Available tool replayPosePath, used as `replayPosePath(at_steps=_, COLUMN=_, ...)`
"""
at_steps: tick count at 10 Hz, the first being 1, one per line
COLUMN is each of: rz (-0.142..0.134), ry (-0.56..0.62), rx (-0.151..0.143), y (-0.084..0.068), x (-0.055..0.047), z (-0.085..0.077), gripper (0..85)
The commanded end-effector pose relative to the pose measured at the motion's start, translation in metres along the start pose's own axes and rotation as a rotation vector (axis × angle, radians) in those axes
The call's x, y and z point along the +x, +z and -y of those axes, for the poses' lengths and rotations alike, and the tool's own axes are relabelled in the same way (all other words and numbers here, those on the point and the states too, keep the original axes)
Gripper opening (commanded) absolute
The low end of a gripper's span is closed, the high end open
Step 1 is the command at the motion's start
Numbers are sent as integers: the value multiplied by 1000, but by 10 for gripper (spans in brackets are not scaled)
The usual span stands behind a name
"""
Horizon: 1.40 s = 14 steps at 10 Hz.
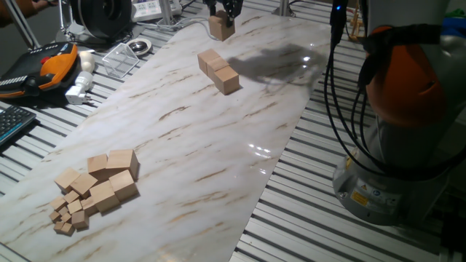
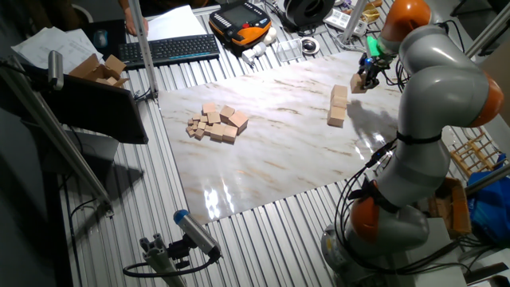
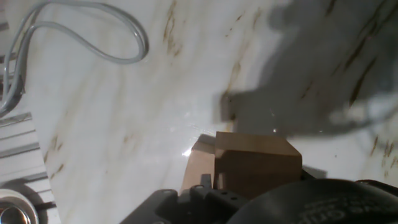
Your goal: Stack the blocks into a cross shape
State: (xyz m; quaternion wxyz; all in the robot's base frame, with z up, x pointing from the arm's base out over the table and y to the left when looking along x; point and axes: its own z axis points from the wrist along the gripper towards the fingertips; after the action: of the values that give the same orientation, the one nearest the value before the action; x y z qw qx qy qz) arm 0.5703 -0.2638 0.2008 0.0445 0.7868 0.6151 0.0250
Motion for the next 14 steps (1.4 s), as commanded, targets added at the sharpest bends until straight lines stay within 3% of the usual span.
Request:
replayPosePath(at_steps=1, rz=26, ry=5, rx=-3, y=0, x=0, z=0, gripper=0)
replayPosePath(at_steps=4, rz=71, ry=-21, rx=37, y=0, x=0, z=0, gripper=0)
replayPosePath(at_steps=7, rz=160, ry=39, rx=124, y=0, x=0, z=0, gripper=0)
replayPosePath(at_steps=9, rz=172, ry=31, rx=159, y=0, x=0, z=0, gripper=0)
replayPosePath(at_steps=11, rz=160, ry=26, rx=157, y=0, x=0, z=0, gripper=0)
replayPosePath(at_steps=12, rz=145, ry=33, rx=151, y=6, x=-4, z=3, gripper=0)
replayPosePath(at_steps=14, rz=143, ry=54, rx=138, y=18, x=-10, z=6, gripper=0)
